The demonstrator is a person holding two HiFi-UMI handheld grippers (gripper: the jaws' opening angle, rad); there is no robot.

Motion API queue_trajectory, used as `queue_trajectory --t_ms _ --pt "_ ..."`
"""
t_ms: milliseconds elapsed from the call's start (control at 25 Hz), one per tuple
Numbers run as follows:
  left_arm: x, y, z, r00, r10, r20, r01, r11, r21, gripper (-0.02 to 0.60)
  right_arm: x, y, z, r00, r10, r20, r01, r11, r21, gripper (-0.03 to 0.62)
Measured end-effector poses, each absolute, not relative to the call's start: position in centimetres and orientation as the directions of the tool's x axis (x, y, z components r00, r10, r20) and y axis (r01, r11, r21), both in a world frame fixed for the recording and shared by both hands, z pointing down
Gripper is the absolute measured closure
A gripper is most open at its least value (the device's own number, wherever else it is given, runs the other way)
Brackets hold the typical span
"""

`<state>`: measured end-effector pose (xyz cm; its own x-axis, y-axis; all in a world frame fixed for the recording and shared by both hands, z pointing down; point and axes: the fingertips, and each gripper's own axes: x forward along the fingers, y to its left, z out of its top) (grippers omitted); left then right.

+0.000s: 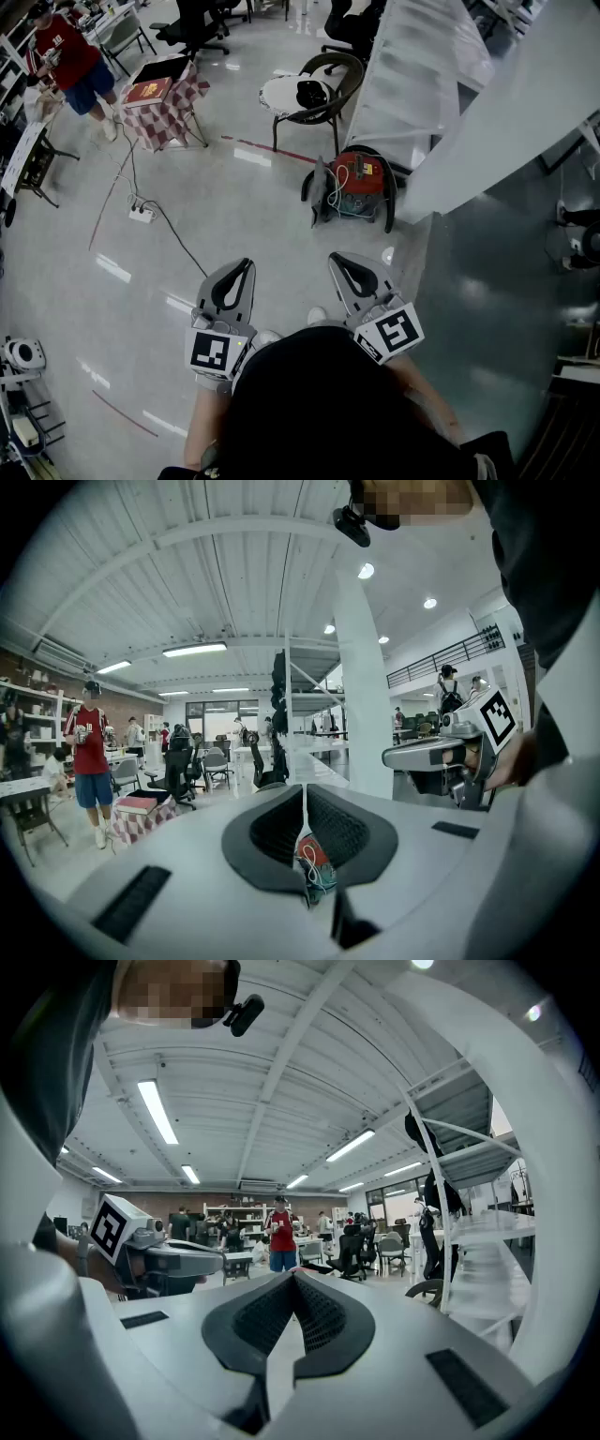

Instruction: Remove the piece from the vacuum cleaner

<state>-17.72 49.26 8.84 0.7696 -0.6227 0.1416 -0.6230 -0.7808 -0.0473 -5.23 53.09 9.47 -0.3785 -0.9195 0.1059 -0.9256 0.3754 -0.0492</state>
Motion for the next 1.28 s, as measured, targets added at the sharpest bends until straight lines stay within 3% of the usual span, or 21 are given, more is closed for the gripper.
queue_trajectory --t_ms 760,1280 --pt "-9.8 46.6 13.2 0.749 -0.603 0.273 -0.609 -0.790 -0.074 0.561 5.0 51.1 12.6 -0.358 -0.924 0.132 -0.928 0.338 -0.157 0.566" --pt "-7.2 31.5 15.8 0.801 -0.534 0.271 -0.555 -0.832 0.003 0.561 7.6 36.8 15.0 -0.277 -0.934 0.225 -0.959 0.252 -0.133 0.566"
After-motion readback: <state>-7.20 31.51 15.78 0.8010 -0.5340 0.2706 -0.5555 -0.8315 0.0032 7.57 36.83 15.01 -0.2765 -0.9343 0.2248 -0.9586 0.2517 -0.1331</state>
